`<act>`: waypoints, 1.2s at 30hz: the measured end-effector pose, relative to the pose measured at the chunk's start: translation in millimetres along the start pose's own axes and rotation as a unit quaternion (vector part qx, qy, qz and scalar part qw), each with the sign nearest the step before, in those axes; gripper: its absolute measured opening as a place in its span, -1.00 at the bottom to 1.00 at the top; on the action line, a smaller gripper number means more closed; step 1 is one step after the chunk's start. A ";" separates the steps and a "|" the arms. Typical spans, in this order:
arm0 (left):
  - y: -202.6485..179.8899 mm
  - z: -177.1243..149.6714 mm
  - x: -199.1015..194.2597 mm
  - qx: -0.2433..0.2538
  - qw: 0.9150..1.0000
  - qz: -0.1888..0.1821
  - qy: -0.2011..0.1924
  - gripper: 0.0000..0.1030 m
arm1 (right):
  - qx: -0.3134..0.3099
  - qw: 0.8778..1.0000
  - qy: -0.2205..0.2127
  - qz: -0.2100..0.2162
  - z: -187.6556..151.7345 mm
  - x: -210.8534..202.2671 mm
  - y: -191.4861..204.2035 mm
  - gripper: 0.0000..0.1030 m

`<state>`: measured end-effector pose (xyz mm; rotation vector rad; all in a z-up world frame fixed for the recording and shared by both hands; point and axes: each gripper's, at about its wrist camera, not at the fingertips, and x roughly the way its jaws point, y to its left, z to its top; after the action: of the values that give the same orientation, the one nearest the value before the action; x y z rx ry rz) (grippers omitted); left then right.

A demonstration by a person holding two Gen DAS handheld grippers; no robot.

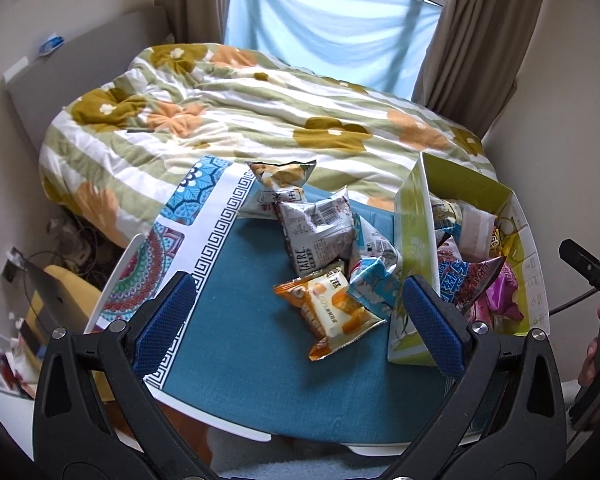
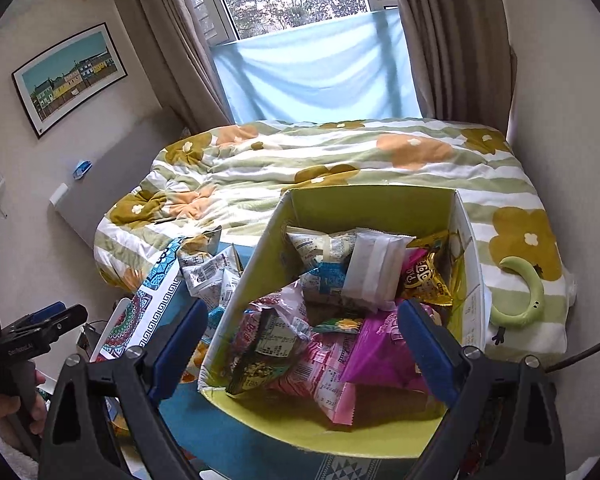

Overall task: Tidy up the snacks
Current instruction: 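Withdraw both tools from the box back toward the snack pile, then grasp the orange chip bag with the left tool while the right tool grasps the white TATRE bag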

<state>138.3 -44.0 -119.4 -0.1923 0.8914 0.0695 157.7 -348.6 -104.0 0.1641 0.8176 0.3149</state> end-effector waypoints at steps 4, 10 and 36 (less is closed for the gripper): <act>25.2 18.1 11.7 0.008 1.000 -0.015 0.004 0.99 | 0.003 1.000 -0.010 -0.007 4.3 5.9 29.2 0.84; 67.8 60.0 32.3 0.036 0.999 -0.035 0.011 0.99 | 0.000 1.000 -0.014 -0.018 15.4 33.3 85.2 0.84; 109.6 131.5 271.7 0.109 0.958 -0.197 0.180 0.98 | -0.099 0.980 0.113 -0.131 -13.7 252.9 209.6 0.99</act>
<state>394.1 83.8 -265.5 -0.1766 1.2000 -0.4464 265.3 -65.8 -232.3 -0.1692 1.0150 0.1651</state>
